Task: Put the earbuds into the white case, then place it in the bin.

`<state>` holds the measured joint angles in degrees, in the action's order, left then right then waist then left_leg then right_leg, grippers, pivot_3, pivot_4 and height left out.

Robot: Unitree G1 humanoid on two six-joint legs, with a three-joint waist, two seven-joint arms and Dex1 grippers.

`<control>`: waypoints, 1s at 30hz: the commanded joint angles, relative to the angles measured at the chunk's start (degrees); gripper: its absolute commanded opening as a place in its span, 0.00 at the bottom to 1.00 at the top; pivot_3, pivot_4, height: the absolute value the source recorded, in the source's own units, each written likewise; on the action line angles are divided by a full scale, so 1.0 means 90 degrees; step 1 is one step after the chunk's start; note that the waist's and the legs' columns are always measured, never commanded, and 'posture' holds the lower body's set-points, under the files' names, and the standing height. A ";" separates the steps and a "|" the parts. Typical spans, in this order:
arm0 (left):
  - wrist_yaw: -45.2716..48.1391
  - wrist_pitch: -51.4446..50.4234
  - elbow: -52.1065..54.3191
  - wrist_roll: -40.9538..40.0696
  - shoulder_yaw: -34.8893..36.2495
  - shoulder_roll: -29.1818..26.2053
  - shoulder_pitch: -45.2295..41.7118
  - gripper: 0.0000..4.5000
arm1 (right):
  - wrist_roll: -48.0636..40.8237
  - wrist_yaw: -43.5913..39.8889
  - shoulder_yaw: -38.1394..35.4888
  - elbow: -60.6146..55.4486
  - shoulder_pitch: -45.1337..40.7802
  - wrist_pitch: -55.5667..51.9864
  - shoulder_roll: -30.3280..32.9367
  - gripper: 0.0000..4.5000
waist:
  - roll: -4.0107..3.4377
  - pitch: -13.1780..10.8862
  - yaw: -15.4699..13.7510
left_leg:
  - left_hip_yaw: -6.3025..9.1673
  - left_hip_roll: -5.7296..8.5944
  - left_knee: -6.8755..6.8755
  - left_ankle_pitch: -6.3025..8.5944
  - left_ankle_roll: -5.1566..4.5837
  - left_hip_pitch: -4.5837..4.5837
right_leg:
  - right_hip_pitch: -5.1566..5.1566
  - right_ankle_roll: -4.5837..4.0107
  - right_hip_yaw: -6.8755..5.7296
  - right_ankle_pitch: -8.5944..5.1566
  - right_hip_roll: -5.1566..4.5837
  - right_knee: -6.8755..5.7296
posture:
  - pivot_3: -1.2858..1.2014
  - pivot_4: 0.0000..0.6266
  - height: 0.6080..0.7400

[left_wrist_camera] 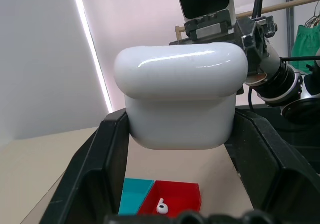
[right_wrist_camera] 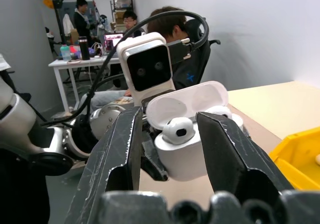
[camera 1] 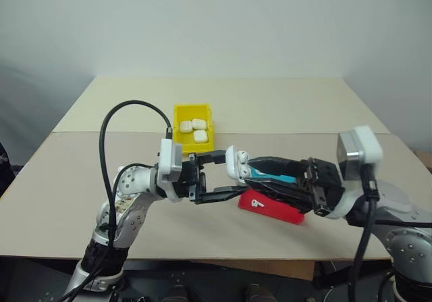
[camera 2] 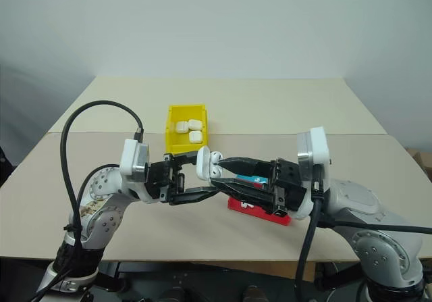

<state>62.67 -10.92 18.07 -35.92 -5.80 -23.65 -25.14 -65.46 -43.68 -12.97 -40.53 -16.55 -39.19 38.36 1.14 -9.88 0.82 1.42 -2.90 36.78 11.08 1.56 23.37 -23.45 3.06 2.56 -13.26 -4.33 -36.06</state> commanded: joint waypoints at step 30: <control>0.0122 0.0338 -0.0419 0.0382 -0.0011 0.0329 -0.0470 0.62 | 0.1635 -0.1634 0.2192 0.2247 -0.4121 -0.0968 0.0520 0.01 | -0.0006 -0.0011 -0.0002 | -0.0001 -0.0001 -0.0002 0.0001 -0.0004 0.0076 | -0.0080 -0.0016 0.0002 0.0037 0.0004 -0.0001 | 0.52 0.24 1.00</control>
<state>63.98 -8.67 11.02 -30.90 -7.74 -20.66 -28.87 -52.04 -57.51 7.22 -19.21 -53.50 -48.42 42.10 1.09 -9.99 0.80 1.41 -2.90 36.76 11.08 1.52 24.05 -24.17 2.91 2.57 -12.92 -4.30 -36.07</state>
